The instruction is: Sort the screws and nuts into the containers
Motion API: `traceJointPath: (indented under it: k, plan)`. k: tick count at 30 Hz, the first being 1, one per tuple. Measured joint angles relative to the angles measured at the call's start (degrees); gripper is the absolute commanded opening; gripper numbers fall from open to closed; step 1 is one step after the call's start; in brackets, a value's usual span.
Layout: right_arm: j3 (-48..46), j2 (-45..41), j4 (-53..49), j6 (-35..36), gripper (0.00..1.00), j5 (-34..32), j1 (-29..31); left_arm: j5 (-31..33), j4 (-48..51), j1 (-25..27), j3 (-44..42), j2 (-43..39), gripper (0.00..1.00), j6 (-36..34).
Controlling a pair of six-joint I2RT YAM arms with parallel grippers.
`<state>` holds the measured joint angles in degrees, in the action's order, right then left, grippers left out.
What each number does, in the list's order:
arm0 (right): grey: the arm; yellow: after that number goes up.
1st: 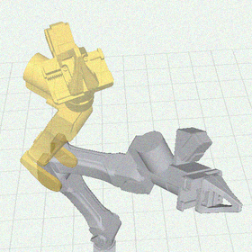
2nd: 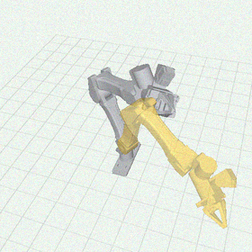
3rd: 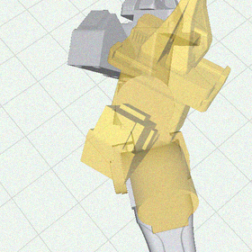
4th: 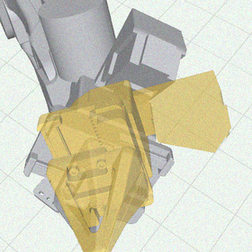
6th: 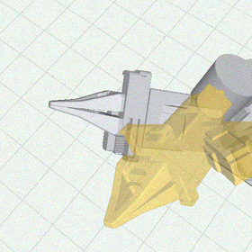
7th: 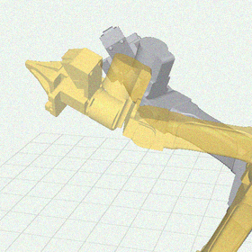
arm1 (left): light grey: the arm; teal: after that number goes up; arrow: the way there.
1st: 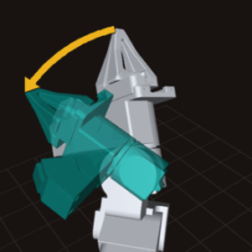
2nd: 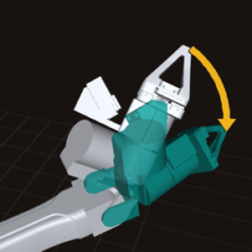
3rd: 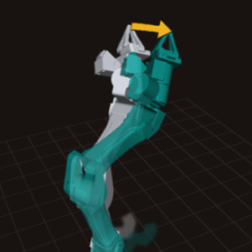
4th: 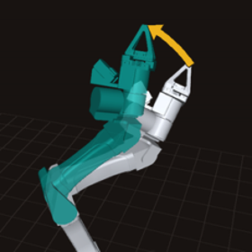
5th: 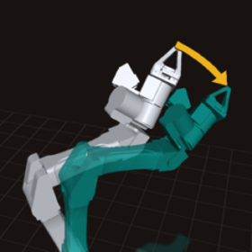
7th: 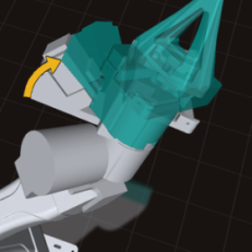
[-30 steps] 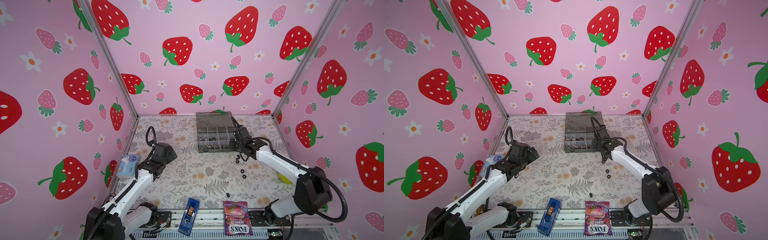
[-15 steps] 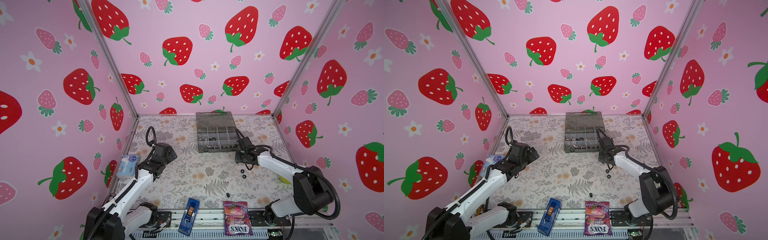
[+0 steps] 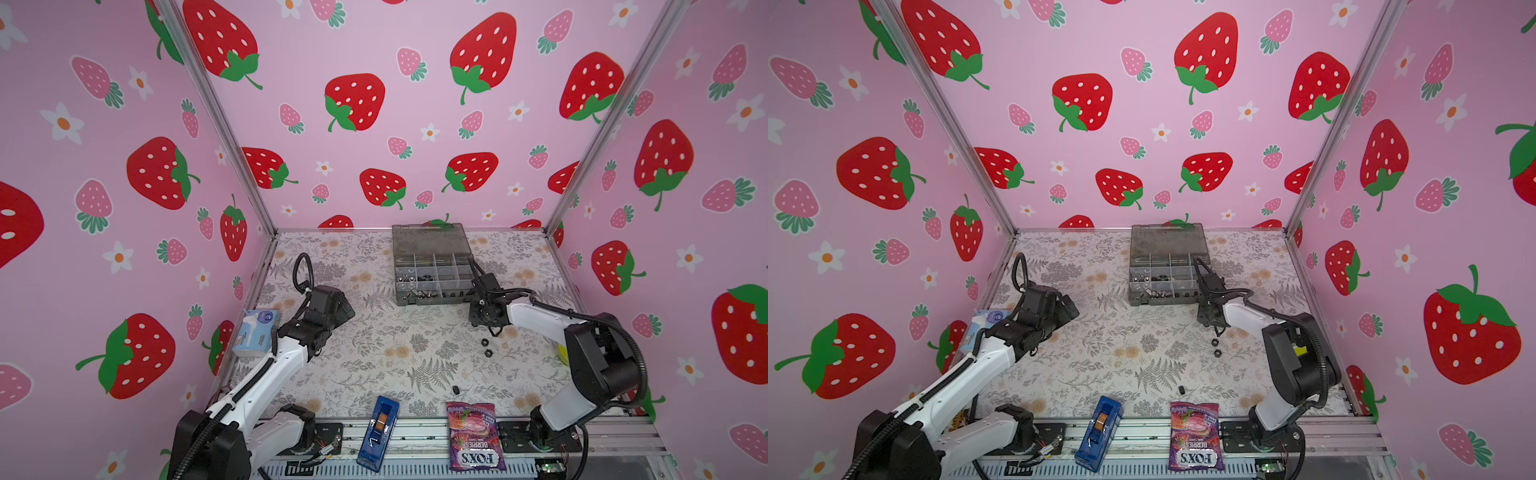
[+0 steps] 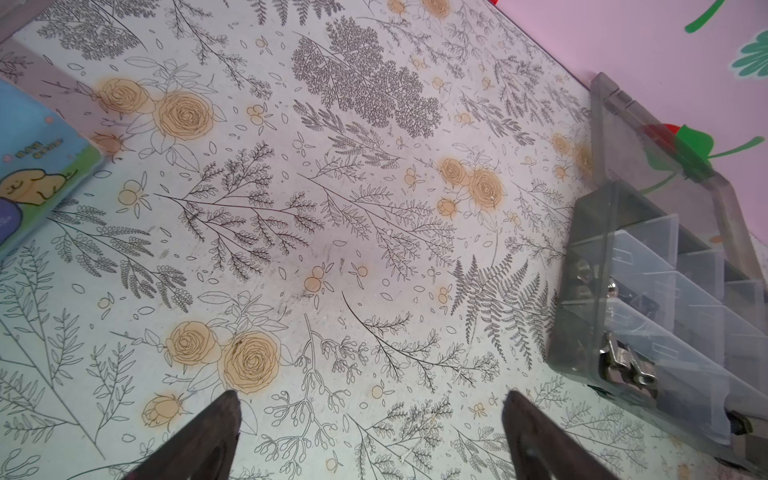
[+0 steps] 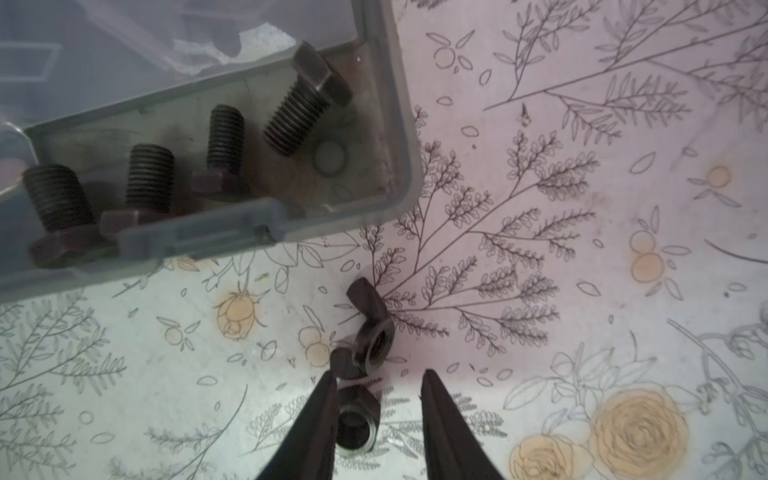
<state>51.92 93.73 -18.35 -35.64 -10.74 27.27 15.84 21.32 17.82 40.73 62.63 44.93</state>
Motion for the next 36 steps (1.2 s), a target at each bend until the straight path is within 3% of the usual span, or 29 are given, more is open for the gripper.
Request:
traceJointPath:
  k: [17,25,36]
  plan:
    - [2.2,4.4,2.5,1.2,0.27,-0.3,-1.1,-0.1,0.0,0.0,0.0,0.7,0.99,0.2]
    - [2.2,4.4,3.4,1.3,0.16,-0.4,-1.8,-0.5,-0.1,0.0,0.0,0.9,0.99,0.3]
    - [1.2,4.3,5.2,1.0,0.22,-0.2,-1.9,-0.5,-0.1,0.0,0.0,0.9,0.99,0.4]
